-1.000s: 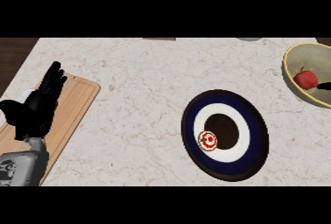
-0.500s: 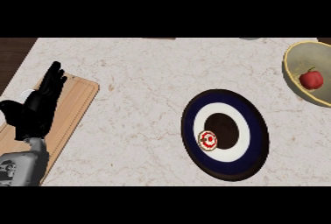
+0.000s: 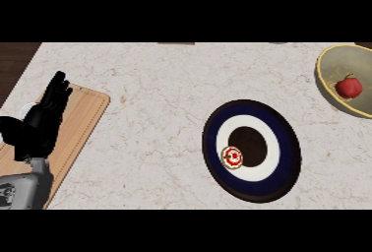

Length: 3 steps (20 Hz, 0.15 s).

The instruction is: Pick the bell pepper from the plate and place it in the bowl

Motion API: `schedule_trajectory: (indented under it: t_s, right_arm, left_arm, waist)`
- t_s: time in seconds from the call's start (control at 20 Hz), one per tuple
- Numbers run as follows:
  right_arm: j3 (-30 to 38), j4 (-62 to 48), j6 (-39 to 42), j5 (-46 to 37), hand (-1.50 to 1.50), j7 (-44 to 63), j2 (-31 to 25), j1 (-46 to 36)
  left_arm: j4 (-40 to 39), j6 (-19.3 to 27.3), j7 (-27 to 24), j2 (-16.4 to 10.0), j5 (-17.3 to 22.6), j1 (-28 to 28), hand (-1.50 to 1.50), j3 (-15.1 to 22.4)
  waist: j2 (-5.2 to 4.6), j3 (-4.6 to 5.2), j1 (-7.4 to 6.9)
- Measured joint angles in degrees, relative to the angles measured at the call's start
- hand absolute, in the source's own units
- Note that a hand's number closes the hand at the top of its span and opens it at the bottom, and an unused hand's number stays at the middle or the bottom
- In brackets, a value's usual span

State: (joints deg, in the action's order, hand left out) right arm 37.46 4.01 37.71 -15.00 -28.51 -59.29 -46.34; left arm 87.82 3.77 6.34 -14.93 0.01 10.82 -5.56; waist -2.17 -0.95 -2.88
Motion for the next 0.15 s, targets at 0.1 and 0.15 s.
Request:
schedule_trajectory:
  t_s: [0.1, 0.15]
  right_arm:
    - [0.86, 0.34, 1.28, 1.00, -1.50, 1.20, -0.62, 0.24]
    - [1.20, 0.61, 1.90, 1.43, -1.50, 1.64, -0.88, 0.50]
  left_arm:
    - [0.07, 0.21, 0.31, 0.14, -0.12, 0.29, 0.00, 0.10]
    - [0.25, 0.20, 0.22, 0.32, -0.14, 0.05, 0.00, 0.27]
  waist:
    - [0.06, -0.03, 0.14]
    - [0.13, -0.04, 0.14]
